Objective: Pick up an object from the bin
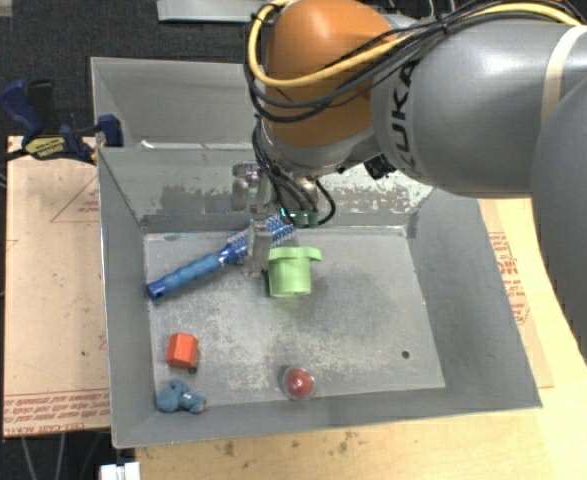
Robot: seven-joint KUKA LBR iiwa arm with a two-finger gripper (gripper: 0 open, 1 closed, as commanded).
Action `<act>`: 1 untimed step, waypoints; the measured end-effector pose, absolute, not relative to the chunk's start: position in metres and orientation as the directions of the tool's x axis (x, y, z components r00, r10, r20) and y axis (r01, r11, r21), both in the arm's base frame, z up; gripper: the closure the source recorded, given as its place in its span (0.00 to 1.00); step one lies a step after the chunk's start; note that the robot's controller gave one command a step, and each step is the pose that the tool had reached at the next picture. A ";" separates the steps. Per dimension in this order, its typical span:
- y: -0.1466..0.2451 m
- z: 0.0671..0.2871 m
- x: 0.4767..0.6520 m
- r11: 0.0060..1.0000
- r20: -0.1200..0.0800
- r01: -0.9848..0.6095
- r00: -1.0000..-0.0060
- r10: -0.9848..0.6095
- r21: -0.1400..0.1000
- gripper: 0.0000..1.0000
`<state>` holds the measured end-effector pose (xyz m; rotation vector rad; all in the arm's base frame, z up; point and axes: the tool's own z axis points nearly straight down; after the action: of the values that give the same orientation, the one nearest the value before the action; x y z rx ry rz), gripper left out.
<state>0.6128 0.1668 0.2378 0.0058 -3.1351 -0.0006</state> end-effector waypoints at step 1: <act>0.123 0.166 0.657 0.968 0.002 -0.251 -0.968 -0.251 -0.001 0.00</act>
Offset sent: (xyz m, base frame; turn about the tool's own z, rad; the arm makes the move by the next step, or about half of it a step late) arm 0.0442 -0.0420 -0.0683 -0.2533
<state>0.6570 0.1229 0.1663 0.3964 -3.1143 0.0015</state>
